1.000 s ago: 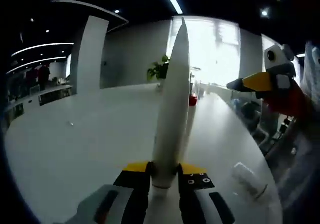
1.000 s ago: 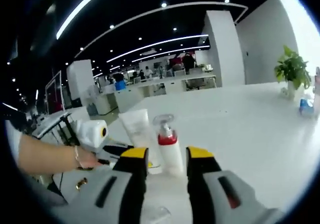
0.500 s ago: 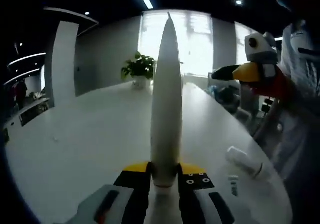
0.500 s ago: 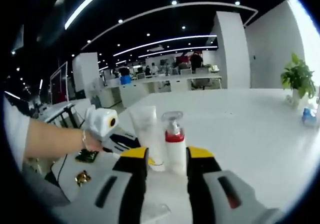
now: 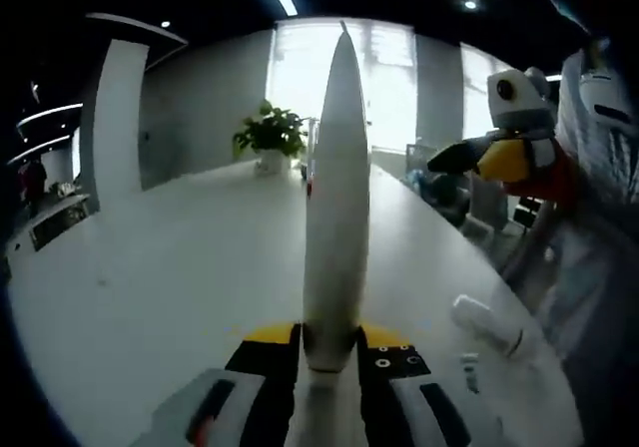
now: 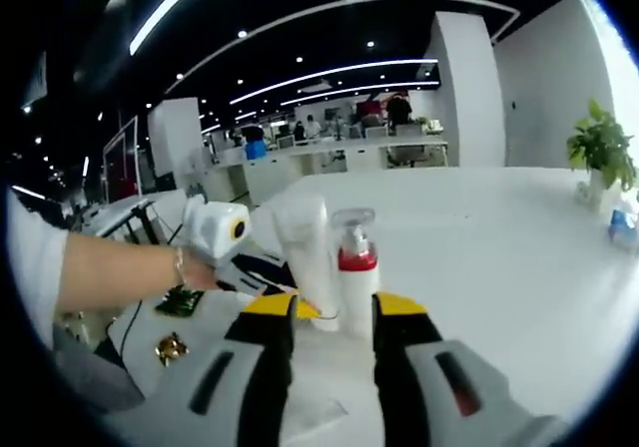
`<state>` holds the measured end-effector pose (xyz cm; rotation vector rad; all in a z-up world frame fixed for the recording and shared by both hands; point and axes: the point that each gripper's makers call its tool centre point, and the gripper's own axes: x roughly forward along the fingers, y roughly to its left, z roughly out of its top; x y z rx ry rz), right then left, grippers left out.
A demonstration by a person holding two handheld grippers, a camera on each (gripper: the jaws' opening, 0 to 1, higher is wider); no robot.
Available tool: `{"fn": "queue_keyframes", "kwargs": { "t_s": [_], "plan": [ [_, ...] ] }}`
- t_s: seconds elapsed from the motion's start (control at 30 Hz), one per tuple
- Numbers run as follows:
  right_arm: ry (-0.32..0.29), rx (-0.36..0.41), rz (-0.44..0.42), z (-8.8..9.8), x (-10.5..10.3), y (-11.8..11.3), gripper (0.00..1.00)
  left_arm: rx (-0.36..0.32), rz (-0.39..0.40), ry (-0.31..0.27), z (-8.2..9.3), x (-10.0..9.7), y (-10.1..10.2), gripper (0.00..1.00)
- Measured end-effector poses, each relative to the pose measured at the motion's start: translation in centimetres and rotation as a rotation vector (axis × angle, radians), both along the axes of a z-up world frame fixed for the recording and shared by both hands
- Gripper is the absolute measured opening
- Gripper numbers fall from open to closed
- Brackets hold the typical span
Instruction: Arrange the skincare products in the storage area until every visible bottle or jar stands upright without overlapping.
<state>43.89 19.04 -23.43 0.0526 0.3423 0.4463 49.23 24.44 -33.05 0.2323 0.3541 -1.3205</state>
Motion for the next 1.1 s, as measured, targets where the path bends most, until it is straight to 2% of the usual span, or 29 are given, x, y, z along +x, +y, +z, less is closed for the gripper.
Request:
{"fn": "queue_keyframes", "kwargs": {
  "t_s": [0.07,0.1,0.17,0.2,0.23,0.3,0.37,0.4,0.43,0.5,0.53,0.6,0.63,0.83,0.9,0.93,1.0,1.03,1.1],
  "plan": [
    [0.010,-0.001,0.011,-0.2,-0.1,0.2,0.31,-0.002,-0.005,-0.001,0.1,-0.2,-0.3,0.51],
    [0.012,-0.002,0.013,-0.3,-0.2,0.3,0.31,-0.005,-0.006,0.000,0.1,-0.4,-0.4,0.54],
    [0.027,-0.001,0.026,-0.6,-0.3,0.5,0.31,-0.010,-0.010,-0.001,0.3,-1.1,-1.1,0.57],
    [0.029,-0.003,0.028,-0.6,-0.3,0.5,0.31,-0.020,0.001,0.031,0.1,-0.3,-0.5,0.57],
    [0.030,-0.006,0.030,-0.7,-0.4,0.5,0.31,-0.032,0.069,0.104,0.0,0.4,0.0,0.57],
    [0.022,-0.015,0.028,-0.5,-0.3,0.4,0.32,-0.087,0.121,0.130,0.9,1.2,1.1,0.56],
    [0.012,-0.017,0.028,-0.2,-0.3,0.4,0.32,-0.092,0.175,0.144,1.6,1.9,2.6,0.55],
    [0.005,-0.015,0.029,-0.1,-0.3,0.5,0.32,-0.065,0.223,0.090,2.5,2.5,4.7,0.54],
    [-0.002,-0.013,0.031,0.0,-0.3,0.6,0.32,-0.033,0.322,0.055,3.6,2.9,7.8,0.53],
    [-0.009,0.023,0.039,0.5,-0.3,0.7,0.33,-0.032,0.415,0.031,4.7,3.0,9.9,0.54],
    [-0.013,0.040,0.040,0.7,-0.2,0.8,0.33,-0.079,0.511,0.004,6.3,2.6,11.5,0.53],
    [-0.009,0.047,0.044,0.7,-0.2,0.8,0.33,-0.110,0.544,-0.017,7.1,2.0,12.0,0.53],
    [0.007,0.062,0.064,0.5,-0.3,1.2,0.33,-0.201,0.600,-0.042,8.8,0.7,12.4,0.53],
    [0.038,0.064,0.095,-0.2,-0.4,1.8,0.34,-0.207,0.621,-0.068,10.2,-3.4,11.9,0.49],
    [0.017,0.049,0.111,0.1,-0.6,2.1,0.34,-0.201,0.645,-0.080,10.6,-4.8,11.5,0.49],
    [0.010,0.044,0.140,0.2,-0.8,2.5,0.34,-0.246,0.662,0.009,10.8,-6.4,10.6,0.48],
    [0.024,0.059,0.207,0.3,-1.6,3.5,0.34,-0.296,0.671,0.050,11.3,-7.3,9.9,0.47],
    [0.022,0.051,0.226,0.3,-1.6,3.5,0.34,-0.302,0.690,0.046,11.4,-8.0,9.6,0.46],
    [0.020,0.047,0.230,0.4,-1.7,3.5,0.34,-0.300,0.695,0.048,11.4,-8.2,9.5,0.45]
  ]
}}
